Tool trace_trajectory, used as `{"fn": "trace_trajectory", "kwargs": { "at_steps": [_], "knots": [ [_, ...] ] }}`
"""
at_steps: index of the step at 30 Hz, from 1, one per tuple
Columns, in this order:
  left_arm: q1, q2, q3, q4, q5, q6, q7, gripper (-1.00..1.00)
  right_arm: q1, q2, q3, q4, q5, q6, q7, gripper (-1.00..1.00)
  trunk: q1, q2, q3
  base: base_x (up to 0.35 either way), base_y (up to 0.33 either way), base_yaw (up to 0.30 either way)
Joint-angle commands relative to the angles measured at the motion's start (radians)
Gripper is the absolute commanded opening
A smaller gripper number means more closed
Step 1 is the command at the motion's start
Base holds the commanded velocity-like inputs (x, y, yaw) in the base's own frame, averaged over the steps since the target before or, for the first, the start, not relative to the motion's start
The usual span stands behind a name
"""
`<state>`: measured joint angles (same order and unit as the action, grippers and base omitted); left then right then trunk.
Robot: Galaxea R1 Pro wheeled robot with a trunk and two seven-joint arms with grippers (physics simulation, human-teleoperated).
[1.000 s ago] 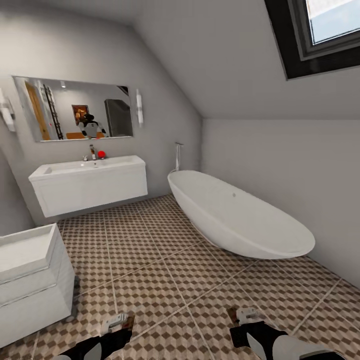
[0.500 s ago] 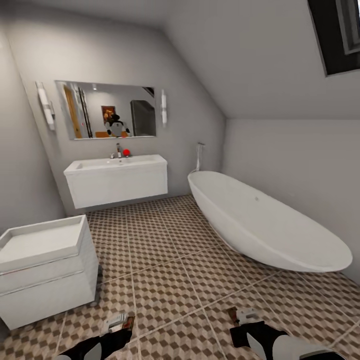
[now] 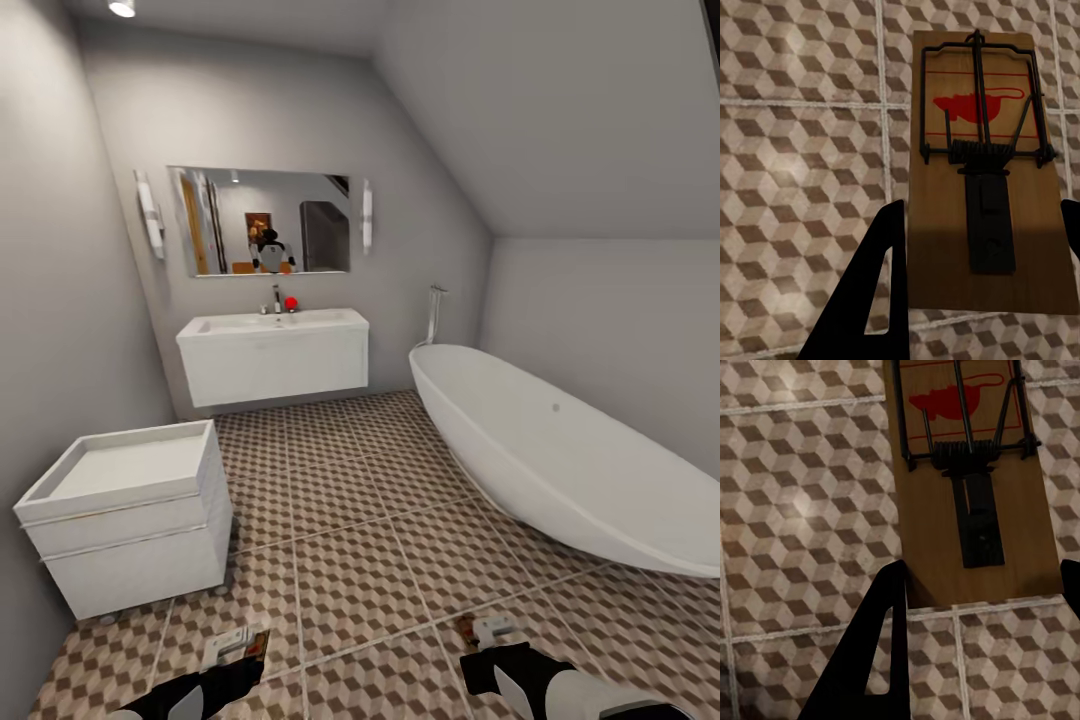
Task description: Take the four mousetraps from the cabinet in the bathroom and place them on the bathroom floor. Make sure all four end up on the same floor surface, and ensure that at least two of them are either under or directly next to the same bathroom sink.
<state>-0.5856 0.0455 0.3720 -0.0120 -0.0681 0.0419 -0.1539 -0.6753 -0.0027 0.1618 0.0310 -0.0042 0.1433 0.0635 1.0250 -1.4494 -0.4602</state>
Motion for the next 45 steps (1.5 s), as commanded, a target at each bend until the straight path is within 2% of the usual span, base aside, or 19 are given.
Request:
{"fn": "trace_trajectory", "kwargs": {
  "at_steps": [1, 37, 45],
  "knots": [
    [0.0, 0.0, 0.008, -0.001, -0.009, 0.005, -0.002, -1.0, -0.001, 0.0, 0.007, 0.001, -0.002, 0.002, 0.004, -1.0, 0.0, -0.001, -0.001, 0.076, 0.0, 0.039],
    [0.0, 0.002, 0.009, -0.002, -0.008, 0.008, 0.0, -1.0, -0.001, 0.0, 0.007, 0.001, -0.002, 0.003, 0.01, -1.0, 0.0, -0.001, -0.001, 0.307, 0.0, 0.002],
    [0.0, 0.001, 0.01, -0.002, -0.005, 0.008, 0.057, -1.0, -0.001, 0.001, 0.007, 0.001, -0.002, 0.002, 0.009, -1.0, 0.0, -0.001, -0.001, 0.321, 0.0, 0.0]
  ]
}}
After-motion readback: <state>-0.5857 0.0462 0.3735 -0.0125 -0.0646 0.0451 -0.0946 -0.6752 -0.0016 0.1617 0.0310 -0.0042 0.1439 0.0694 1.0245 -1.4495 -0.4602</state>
